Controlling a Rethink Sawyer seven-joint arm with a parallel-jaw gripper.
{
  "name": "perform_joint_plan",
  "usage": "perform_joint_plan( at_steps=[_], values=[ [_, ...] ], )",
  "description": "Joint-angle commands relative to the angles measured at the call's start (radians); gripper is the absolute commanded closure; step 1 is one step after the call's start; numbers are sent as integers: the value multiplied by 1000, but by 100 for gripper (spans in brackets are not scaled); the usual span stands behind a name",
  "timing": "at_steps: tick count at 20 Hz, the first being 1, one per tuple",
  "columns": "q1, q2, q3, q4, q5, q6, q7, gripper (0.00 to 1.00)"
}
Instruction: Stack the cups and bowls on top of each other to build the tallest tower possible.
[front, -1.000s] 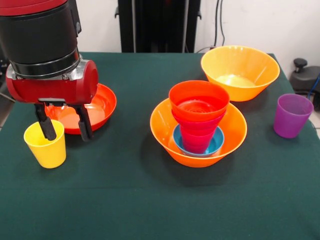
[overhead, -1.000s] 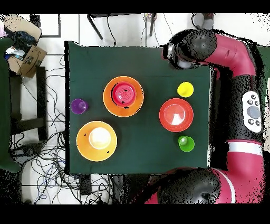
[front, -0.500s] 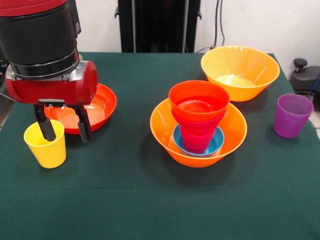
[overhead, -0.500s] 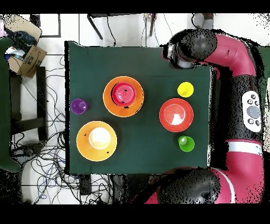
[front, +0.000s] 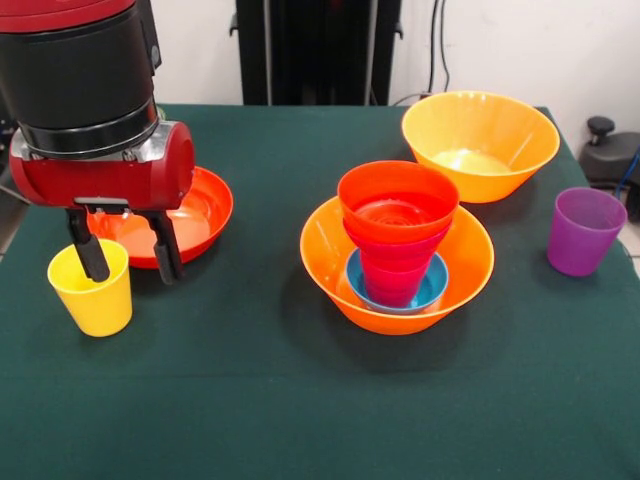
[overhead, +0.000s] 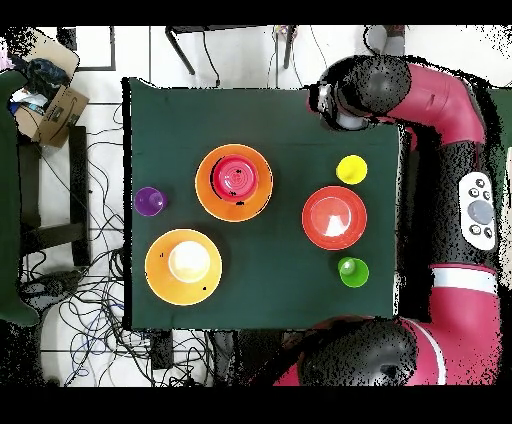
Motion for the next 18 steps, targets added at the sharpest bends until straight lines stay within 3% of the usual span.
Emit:
perform_joint_plan(
  at_steps=[1,11,18],
  values=[
    [32,-22,-7,33,-84,125,-296,0],
    [31,-25,-17,59,-101,148,-320,0],
    [8,-90,-29,188,-99,102,-308,0]
  ],
)
